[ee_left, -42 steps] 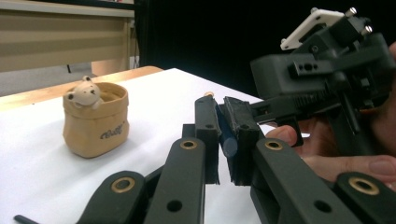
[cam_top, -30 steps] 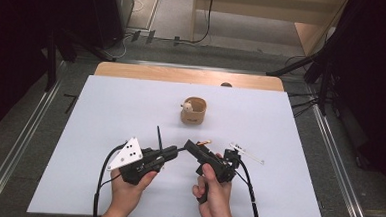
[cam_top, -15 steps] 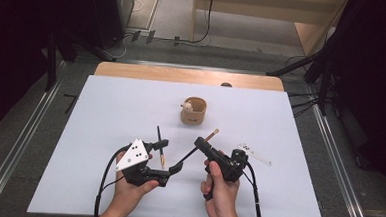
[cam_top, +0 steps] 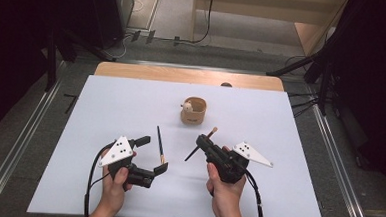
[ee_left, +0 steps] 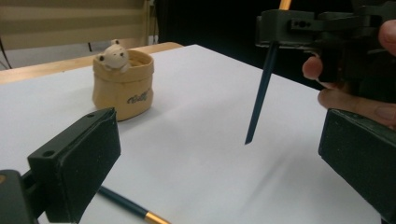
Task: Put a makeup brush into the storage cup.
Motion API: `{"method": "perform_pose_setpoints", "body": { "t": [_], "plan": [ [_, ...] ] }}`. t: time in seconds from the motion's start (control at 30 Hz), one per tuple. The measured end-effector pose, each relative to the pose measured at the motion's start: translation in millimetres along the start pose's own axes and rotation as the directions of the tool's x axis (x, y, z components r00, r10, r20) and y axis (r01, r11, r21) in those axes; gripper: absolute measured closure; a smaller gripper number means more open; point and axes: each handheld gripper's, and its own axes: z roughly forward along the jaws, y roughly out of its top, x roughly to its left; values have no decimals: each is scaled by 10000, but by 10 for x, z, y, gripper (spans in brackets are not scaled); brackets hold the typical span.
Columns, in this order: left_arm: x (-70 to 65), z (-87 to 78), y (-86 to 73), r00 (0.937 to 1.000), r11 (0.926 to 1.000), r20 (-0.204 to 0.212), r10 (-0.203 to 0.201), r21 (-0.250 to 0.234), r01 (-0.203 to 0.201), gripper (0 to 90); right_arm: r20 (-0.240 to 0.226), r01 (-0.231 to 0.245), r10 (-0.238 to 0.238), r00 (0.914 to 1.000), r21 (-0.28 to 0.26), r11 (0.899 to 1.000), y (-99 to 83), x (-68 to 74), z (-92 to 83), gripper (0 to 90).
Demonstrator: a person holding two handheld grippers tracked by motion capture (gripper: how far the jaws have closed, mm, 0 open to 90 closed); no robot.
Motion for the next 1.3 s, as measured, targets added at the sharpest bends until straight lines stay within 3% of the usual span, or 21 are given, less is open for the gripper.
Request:
{"method": "perform_pose_setpoints", "body": {
  "t": [0.17, 0.27, 0.57, 0.93, 1.3],
  "plan": [
    [77, -84, -29, 9998, 10000, -210, -72, -58, 71, 0, 307, 866, -866, 9958, -6, 9962, 27, 42, -12, 845],
    [113, -136, -55, 9995, 10000, -316, -71, -58, 69, 0, 370, 1121, -1119, 9930, -37, 9937, 32, 56, -20, 845],
    [251, -342, -159, 9979, 9999, -641, -124, -38, 121, 0, 552, 1470, -1468, 9876, 9, 9891, 58, 25, -36, 846],
    [365, -554, -268, 9947, 9998, -1013, -196, 42, 201, 0, 708, 2309, -2296, 9707, -114, 9729, 164, 40, -41, 845],
    [467, -750, -340, 9913, 9997, -1298, -225, 0, 227, 0, 878, 2411, -2396, 9669, -73, 9705, 313, -37, 26, 846]
  ]
}}
